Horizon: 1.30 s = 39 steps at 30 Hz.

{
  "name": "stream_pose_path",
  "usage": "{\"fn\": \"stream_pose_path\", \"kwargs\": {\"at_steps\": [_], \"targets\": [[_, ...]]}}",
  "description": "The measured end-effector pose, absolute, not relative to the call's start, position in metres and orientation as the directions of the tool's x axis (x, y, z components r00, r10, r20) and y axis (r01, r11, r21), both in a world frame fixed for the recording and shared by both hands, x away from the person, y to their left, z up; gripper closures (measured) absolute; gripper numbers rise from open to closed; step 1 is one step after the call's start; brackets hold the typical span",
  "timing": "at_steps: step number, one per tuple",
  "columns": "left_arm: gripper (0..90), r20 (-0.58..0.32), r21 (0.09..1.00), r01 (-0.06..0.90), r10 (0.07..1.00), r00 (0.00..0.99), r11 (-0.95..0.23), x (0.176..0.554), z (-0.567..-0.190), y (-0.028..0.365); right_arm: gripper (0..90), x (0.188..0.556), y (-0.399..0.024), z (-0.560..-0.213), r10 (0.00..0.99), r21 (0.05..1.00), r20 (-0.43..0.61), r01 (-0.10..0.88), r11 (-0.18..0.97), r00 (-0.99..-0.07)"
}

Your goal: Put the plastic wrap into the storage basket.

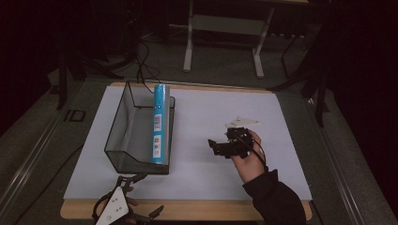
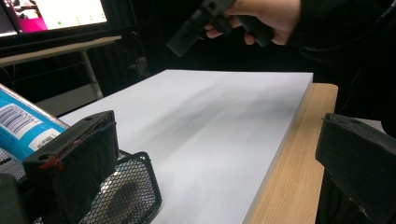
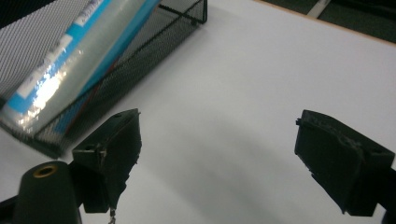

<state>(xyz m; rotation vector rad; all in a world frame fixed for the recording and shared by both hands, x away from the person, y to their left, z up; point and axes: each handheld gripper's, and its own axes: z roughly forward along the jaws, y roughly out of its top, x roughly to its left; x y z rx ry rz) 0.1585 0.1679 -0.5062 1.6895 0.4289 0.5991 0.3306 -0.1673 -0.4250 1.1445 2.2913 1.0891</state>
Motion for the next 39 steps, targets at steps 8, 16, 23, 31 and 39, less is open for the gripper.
{"fn": "stream_pose_path", "kwargs": {"at_steps": [8,16,23,31,39], "targets": [[0.1,0.155,0.978,-0.041,0.584,0.797,-0.204,0.158,-0.507,0.167,14.9,0.314,-0.195,-0.433,0.808,0.775,0.012,0.516,0.364,-0.589],[0.0,0.151,0.979,-0.037,0.593,0.791,-0.201,0.159,-0.506,0.169,14.9,0.293,-0.221,-0.441,0.828,0.783,-0.037,0.498,0.373,-0.560],[0.1,0.153,0.978,-0.036,0.595,0.789,-0.204,0.159,-0.507,0.169,14.9,0.276,-0.240,-0.458,0.836,0.764,-0.047,0.520,0.383,-0.547],[0.0,0.148,0.979,-0.033,0.593,0.791,-0.201,0.160,-0.507,0.167,14.8,0.263,-0.255,-0.470,0.849,0.771,-0.042,0.523,0.363,-0.527],[0.0,0.145,0.978,-0.026,0.590,0.794,-0.205,0.160,-0.509,0.166,14.9,0.256,-0.269,-0.481,0.865,0.786,-0.067,0.508,0.352,-0.497]]}}
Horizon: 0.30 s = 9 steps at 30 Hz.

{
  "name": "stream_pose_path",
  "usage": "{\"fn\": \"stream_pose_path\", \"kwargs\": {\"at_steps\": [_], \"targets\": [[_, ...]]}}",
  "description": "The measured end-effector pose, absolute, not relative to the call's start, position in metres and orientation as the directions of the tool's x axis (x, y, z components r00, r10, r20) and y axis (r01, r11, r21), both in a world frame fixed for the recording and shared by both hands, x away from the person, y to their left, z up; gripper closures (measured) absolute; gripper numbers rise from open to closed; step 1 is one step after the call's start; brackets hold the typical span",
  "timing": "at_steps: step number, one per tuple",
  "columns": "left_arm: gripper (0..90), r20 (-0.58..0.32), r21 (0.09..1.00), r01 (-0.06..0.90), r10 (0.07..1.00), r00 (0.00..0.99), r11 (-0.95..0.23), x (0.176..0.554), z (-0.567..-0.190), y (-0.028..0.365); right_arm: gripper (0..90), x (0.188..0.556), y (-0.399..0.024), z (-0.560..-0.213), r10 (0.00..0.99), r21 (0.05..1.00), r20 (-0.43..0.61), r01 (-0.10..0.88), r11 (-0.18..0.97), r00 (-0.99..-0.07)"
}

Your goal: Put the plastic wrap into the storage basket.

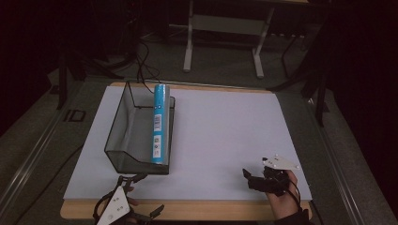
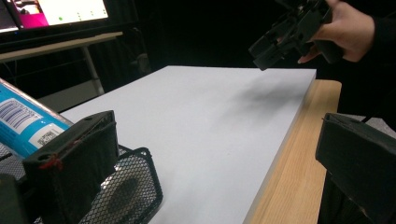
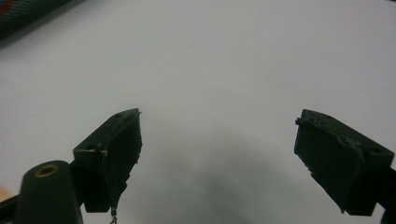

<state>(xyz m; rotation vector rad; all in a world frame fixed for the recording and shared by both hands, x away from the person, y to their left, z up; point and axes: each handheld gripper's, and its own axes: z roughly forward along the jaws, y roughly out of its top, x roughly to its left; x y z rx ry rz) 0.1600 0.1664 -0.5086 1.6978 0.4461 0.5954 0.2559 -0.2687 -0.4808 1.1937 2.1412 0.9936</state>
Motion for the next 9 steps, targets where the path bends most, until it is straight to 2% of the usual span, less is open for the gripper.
{"fn": "stream_pose_path", "kwargs": {"at_steps": [9], "targets": [[0.0,0.140,0.977,-0.015,0.593,0.793,-0.211,0.1607,-0.5108,0.1641,14.9,0.2655,-0.2705,-0.4916,0.870,0.760,-0.065,0.540,0.360,-0.489]]}}
